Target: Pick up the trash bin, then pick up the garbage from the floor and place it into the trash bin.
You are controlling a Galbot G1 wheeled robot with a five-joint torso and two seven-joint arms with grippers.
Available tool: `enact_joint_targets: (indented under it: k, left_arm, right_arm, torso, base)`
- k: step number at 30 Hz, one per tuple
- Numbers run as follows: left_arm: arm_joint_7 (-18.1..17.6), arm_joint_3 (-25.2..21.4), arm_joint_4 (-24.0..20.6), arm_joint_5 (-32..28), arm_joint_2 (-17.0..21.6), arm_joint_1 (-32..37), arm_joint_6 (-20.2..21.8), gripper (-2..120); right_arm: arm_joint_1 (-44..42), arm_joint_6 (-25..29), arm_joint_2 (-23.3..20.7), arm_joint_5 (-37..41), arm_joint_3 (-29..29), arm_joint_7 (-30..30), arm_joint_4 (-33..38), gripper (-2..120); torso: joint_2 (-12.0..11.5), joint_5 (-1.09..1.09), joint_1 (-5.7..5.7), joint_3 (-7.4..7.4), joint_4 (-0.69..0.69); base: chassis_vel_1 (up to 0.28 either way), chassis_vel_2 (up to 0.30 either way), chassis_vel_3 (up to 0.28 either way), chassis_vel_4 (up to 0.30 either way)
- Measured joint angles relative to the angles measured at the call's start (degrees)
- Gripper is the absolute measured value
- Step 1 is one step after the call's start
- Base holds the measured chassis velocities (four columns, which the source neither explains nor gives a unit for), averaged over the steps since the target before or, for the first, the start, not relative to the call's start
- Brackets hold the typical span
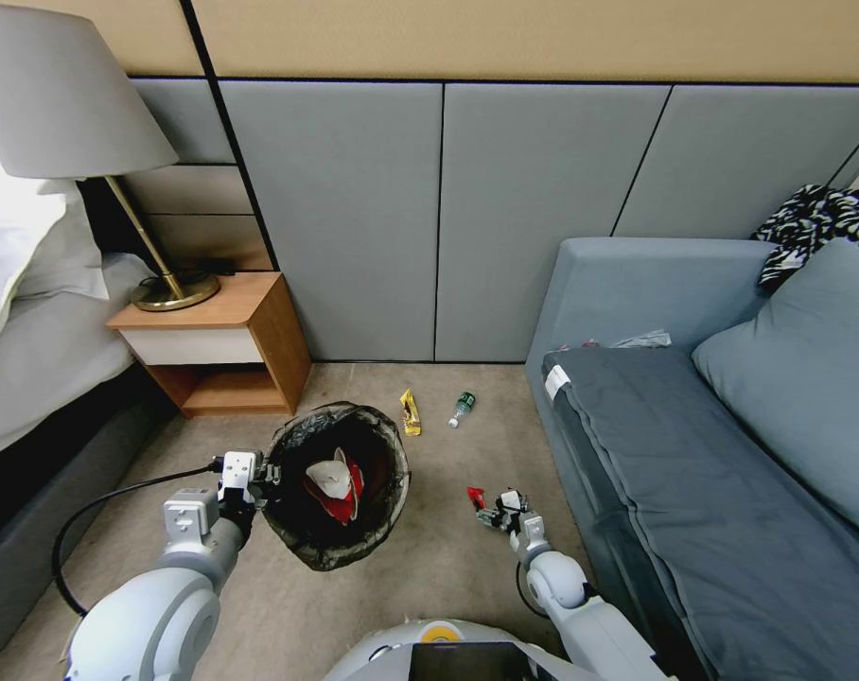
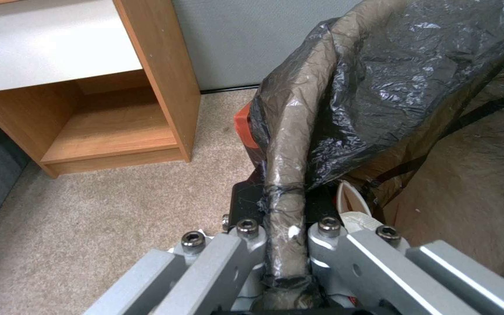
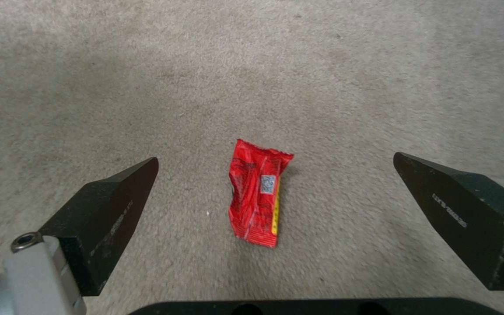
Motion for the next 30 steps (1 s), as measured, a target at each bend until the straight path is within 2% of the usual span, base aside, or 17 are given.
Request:
enact_joint_targets:
  k: [6, 12, 30]
  left_arm:
    - [0.02, 0.06, 0.0, 0.03, 0.0, 0.01, 0.01, 1]
    - [0.11, 0.21, 0.0, 0.05, 0.14, 0.12, 0.04, 1]
    - [0.28, 0.52, 0.0, 0.24, 0.32, 0.28, 0.05, 1]
  right_arm:
    - [1.48, 1.93, 1.28, -0.76, -0.03, -0.6, -3.36, 100]
    - [3.44, 6.6, 3.19, -2.18, -0.04, -1.81, -8.17, 100]
    - [6.57, 8.12, 5.15, -3.68, 0.03, -2.17, -15.49, 100]
  torso:
    - [0.0, 0.0, 0.0, 0.0, 0.0]
    - [0.0, 0.0, 0.0, 0.0, 0.0]
    - [0.0, 0.0, 0.0, 0.0, 0.0]
  base:
    - [0.0, 0.0, 0.0, 0.0]
    - [0.0, 0.0, 0.0, 0.0]
    - [0.0, 0.0, 0.0, 0.0]
